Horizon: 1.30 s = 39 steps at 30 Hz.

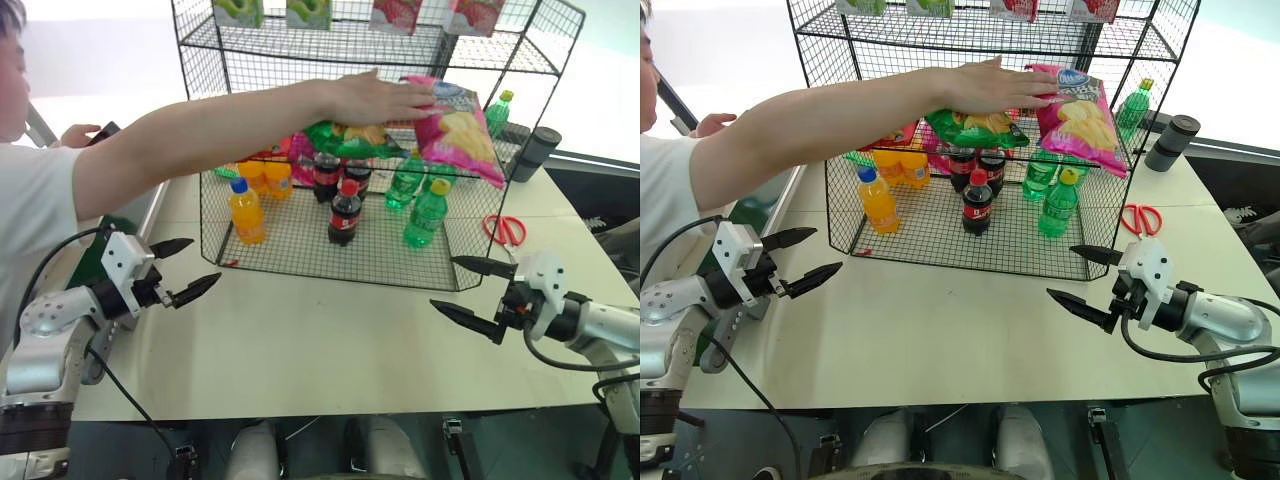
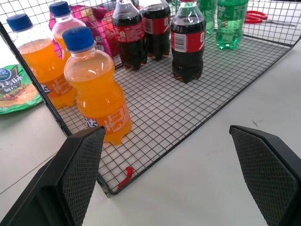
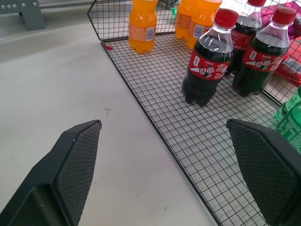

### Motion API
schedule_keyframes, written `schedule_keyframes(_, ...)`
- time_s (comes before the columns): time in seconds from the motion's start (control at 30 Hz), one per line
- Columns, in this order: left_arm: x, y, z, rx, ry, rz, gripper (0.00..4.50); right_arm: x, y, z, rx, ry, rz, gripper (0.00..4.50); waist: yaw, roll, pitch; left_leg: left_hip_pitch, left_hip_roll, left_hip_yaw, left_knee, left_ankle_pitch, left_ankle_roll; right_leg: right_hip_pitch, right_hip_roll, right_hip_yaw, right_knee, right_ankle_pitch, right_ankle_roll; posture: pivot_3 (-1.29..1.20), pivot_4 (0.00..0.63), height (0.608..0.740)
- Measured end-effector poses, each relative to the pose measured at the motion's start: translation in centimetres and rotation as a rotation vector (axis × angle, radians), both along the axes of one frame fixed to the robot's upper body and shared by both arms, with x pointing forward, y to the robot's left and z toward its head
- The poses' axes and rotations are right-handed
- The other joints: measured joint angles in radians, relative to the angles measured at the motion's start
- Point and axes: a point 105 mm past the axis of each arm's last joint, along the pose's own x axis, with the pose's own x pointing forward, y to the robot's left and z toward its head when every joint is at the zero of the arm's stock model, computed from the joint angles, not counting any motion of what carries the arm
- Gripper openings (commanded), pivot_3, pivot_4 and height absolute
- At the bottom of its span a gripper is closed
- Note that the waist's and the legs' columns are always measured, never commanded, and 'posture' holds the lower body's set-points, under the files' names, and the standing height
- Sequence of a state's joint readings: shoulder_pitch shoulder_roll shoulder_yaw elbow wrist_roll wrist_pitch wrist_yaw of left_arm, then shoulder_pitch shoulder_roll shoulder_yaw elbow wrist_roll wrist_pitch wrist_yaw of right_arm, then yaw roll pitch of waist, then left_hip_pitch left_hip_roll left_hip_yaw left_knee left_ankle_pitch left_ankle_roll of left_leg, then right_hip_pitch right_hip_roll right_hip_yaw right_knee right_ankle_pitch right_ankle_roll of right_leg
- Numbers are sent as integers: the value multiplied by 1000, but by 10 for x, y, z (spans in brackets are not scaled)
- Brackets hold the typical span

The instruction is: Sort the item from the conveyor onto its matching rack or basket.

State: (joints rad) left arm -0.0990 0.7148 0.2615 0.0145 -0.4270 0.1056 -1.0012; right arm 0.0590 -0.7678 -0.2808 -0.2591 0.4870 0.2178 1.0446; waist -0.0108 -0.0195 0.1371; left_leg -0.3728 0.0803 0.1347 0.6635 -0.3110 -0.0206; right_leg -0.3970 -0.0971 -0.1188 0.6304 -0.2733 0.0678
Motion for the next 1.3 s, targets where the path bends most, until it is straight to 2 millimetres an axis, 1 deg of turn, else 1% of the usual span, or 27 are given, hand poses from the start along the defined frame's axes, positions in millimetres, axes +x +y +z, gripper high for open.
schedule_keyframes(0.5, -9, -6, -2, -66, 24, -78, 4500, 1, 2, 2, -3, -11, 9, 4446, 0, 0, 0, 0, 0, 0, 0, 0, 0, 0, 0, 0, 0, 0, 0, 0, 150, 726)
schedule_keyframes(0.63, -16, -4, -5, -110, 50, -91, 4500, 2, 3, 4, -3, -17, 14, 4446, -1, 0, 0, 0, 0, 0, 0, 0, 0, 0, 0, 0, 0, 0, 0, 0, 150, 726)
schedule_keyframes(0.73, -21, -3, -3, -141, 58, -95, 4500, 2, 4, 3, -2, -12, 20, 4446, -1, 0, 0, 0, 0, 0, 0, 0, 0, 0, 0, 0, 0, 0, 0, 0, 150, 726)
schedule_keyframes(0.8, -25, -3, -5, -129, 57, -100, 4500, 1, 5, 2, -2, -6, 27, 4446, 0, 0, 0, 0, 0, 0, 0, 0, 0, 0, 0, 0, 0, 0, 0, 0, 150, 726)
schedule_keyframes(1.3, -16, 3, -6, -70, -11, 19, 4500, 3, 14, 0, 1, 0, 61, 4446, 0, 0, 0, 0, 0, 0, 0, 0, 0, 0, 0, 0, 0, 0, 0, 0, 150, 726)
